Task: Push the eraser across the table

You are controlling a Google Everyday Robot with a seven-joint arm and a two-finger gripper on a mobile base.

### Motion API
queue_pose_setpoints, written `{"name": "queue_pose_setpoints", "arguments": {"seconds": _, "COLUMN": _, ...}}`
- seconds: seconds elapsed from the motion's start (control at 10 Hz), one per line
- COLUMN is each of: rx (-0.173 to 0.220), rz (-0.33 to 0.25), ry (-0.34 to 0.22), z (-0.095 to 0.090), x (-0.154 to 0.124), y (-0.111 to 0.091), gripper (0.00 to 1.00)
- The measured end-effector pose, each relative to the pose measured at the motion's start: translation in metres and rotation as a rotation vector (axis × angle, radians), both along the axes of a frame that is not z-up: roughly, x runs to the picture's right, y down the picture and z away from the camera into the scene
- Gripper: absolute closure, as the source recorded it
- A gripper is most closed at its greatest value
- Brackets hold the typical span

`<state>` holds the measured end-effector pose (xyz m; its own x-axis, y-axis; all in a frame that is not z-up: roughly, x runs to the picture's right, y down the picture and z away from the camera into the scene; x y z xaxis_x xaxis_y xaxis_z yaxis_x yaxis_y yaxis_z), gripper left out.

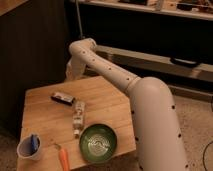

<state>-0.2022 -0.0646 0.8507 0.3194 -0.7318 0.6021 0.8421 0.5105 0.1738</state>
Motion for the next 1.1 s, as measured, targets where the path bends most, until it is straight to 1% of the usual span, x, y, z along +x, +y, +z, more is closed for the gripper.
{"name": "queue_pose_setpoints", "arguments": {"seconds": 0.1, "rx": -0.006, "rz": -0.002, "ry": -0.008, "z": 0.004, "x": -0.005, "y": 0.006, "gripper": 1.00}}
{"name": "queue_pose_setpoints", "arguments": {"seconds": 0.3, "rx": 0.006, "rz": -0.011, "ry": -0.003, "z": 0.015, "x": -0.015, "y": 0.015, "gripper": 1.00}}
{"name": "queue_pose_setpoints", "arguments": {"seconds": 0.5, "rx": 0.049, "rz": -0.048, "ry": 0.039, "z": 0.038, "x": -0.036, "y": 0.021, "gripper": 1.00}}
{"name": "queue_pose_setpoints", "arguments": {"seconds": 0.7, "rx": 0.084, "rz": -0.094, "ry": 0.063, "z": 0.058, "x": -0.045, "y": 0.026, "gripper": 1.00}}
{"name": "queue_pose_setpoints", "arguments": {"seconds": 0.9, "rx": 0.096, "rz": -0.135, "ry": 0.067, "z": 0.076, "x": -0.051, "y": 0.029, "gripper": 1.00}}
{"name": "queue_pose_setpoints", "arguments": {"seconds": 1.1, "rx": 0.086, "rz": -0.185, "ry": 0.062, "z": 0.094, "x": -0.063, "y": 0.038, "gripper": 1.00}}
